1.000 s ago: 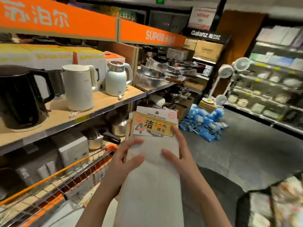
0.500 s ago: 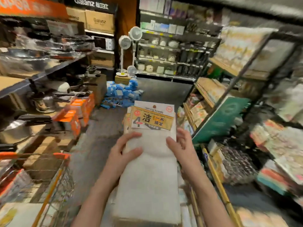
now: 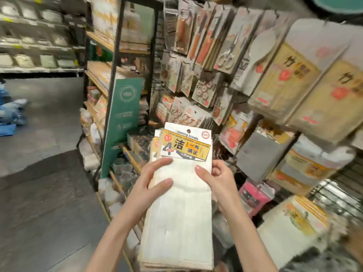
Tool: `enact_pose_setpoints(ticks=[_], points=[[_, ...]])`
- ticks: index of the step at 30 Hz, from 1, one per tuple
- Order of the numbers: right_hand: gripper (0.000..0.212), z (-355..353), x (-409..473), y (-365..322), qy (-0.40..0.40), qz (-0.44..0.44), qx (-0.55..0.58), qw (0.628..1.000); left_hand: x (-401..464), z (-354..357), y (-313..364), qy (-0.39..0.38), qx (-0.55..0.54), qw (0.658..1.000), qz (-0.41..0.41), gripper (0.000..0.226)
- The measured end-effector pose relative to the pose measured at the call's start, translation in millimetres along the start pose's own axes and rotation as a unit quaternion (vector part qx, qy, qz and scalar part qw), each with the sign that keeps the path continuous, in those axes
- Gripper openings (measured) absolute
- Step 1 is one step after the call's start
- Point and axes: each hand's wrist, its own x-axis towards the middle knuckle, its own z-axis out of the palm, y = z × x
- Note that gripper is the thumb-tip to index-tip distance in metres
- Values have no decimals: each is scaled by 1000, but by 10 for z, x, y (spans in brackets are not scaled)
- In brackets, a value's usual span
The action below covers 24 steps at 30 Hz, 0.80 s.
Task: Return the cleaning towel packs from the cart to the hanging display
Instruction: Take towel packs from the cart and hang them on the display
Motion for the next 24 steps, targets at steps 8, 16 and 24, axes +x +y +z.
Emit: enact_pose_setpoints(ticks=[8,16,24], points=[[17,-1135,-160,24,151,35,37,987,364,1104,-112,-140,7,990,17,60],[22,-1601,-376,101,263,58,87,959,609,1677,-190,-230,-47,971,-35,58],[21,-1767,-636,191,389,39,70,918,698,2060,-481,-374,-60,923,-68,58]])
